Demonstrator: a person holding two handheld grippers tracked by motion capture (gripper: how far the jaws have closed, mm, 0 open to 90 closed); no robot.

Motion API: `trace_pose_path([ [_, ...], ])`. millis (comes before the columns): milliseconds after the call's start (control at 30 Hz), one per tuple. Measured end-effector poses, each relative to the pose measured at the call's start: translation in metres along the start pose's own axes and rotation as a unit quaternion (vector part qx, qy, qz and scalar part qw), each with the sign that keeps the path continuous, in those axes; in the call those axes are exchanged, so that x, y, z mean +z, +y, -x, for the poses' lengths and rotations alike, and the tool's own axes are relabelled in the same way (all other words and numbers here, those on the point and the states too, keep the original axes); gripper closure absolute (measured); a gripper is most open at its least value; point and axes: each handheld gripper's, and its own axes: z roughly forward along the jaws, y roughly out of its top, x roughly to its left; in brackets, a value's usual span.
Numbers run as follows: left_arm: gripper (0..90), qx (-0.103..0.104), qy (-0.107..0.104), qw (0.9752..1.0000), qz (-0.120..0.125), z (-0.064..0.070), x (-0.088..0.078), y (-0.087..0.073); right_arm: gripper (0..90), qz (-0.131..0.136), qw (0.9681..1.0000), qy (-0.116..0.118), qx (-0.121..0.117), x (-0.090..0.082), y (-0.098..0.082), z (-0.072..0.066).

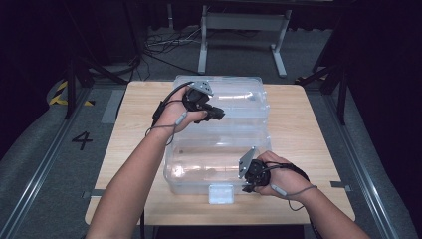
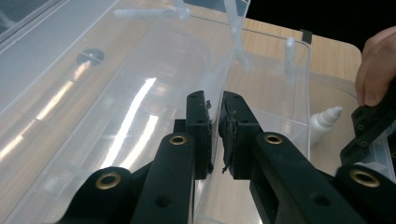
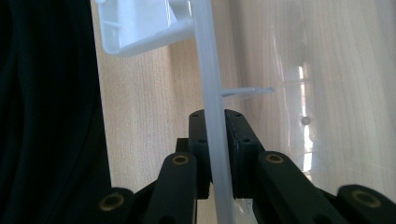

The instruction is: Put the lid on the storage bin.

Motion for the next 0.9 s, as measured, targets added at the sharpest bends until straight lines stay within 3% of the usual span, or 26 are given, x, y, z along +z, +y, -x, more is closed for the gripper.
trace_pose_path([
  [567,83.9,0.025,-0.002,0.9995,-0.018,0.022,-0.009,0.004,82.4,0.008,1.0,-0.002,-0.001,0.0,-0.002,0.0],
  [900,84.2,0.023,-0.006,0.9996,-0.012,0.033,-0.013,-0.001,82.3,0.009,0.9999,-0.003,0.005,0.001,-0.002,-0.001],
])
